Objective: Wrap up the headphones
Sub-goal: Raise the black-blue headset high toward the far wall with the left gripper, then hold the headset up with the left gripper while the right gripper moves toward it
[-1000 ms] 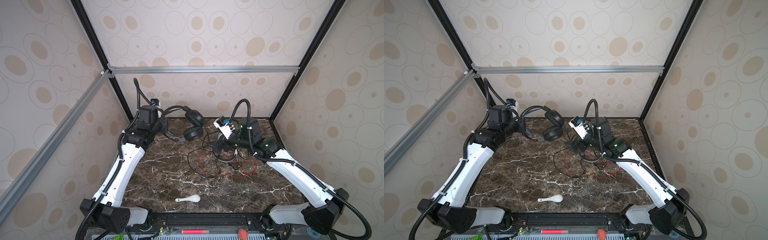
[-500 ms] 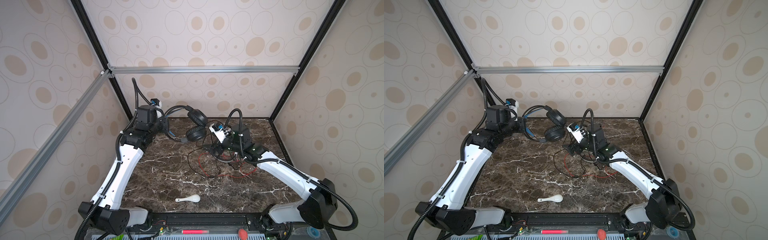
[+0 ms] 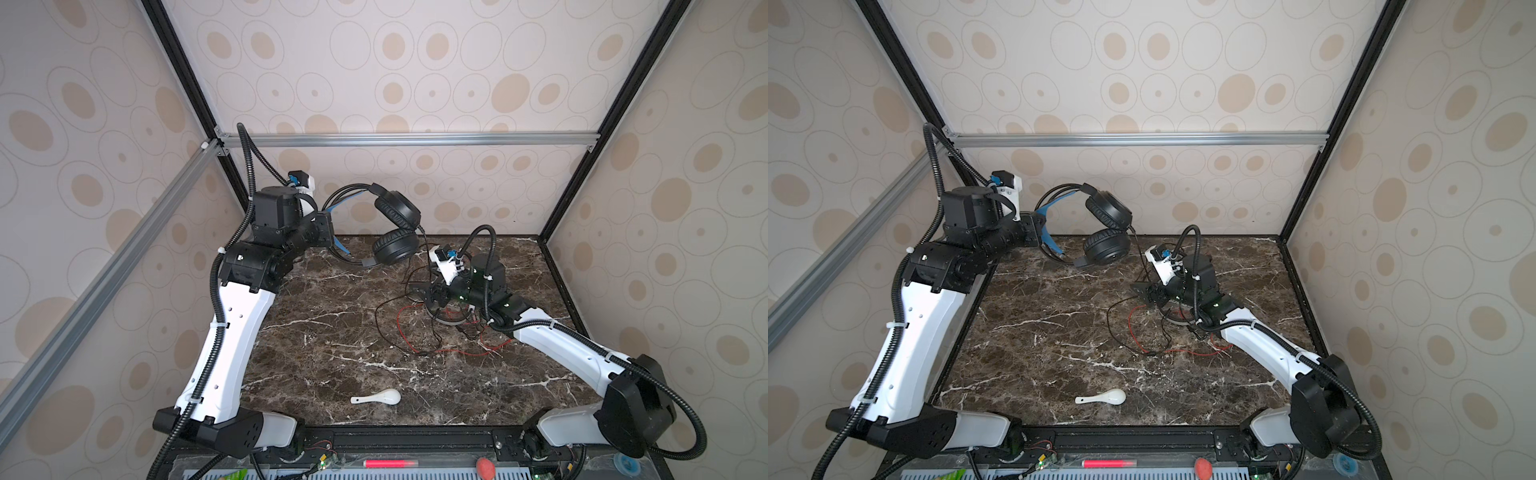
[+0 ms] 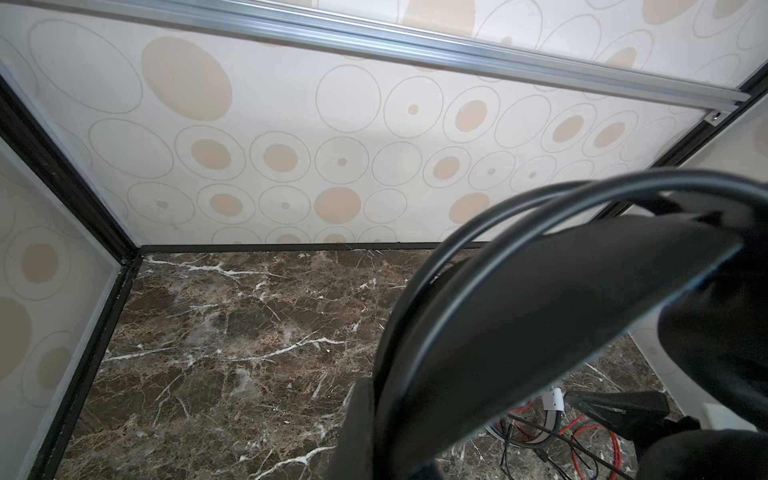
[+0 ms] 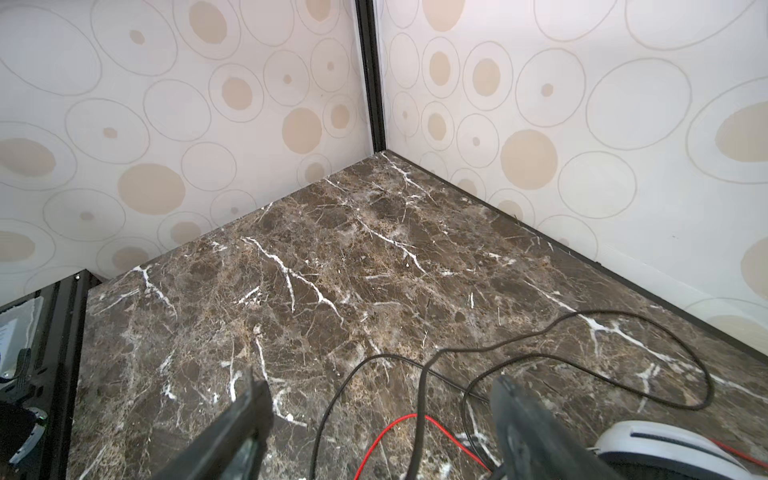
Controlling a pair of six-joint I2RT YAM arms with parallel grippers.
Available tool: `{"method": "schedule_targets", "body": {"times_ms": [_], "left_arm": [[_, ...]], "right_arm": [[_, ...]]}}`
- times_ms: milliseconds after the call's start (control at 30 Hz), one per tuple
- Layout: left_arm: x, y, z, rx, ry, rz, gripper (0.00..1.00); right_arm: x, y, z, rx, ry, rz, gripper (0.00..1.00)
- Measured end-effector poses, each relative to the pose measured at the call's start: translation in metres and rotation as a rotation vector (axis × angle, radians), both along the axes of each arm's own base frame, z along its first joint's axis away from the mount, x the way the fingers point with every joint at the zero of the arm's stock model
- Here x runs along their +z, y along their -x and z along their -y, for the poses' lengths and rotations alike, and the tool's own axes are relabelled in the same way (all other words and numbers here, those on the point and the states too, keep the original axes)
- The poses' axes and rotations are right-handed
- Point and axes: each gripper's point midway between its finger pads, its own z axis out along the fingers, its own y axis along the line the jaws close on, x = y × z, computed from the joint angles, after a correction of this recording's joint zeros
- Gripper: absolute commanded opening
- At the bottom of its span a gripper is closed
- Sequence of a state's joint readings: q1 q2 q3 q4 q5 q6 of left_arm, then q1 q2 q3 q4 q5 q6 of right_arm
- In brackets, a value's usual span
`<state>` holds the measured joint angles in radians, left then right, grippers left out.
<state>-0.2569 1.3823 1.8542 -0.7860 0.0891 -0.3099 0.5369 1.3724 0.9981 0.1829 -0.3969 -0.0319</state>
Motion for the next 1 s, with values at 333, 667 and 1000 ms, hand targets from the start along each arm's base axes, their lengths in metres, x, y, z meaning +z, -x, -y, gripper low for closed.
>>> {"method": "schedule_targets", "body": {"times_ms": [333,667,1000], "left_arm": [[0.019,0.005,0.003,-0.002,0.045,-0.018,0.0],[0.039,0.012,0.005,-0.007,0.106,0.009,0.0],[0.038,0.012,0.009,-0.02,0.136,-0.005,0.0]], "right_arm": [[0.018,-0.008,-0.003,-0.025,-0.112,0.034,0.82],[-0.002,-0.027,-0.009,-0.05,-0.158,-0.005,0.87],[-0.025,-0.053,-0.011,-0.096,-0.208,-0.039,0.67]]}}
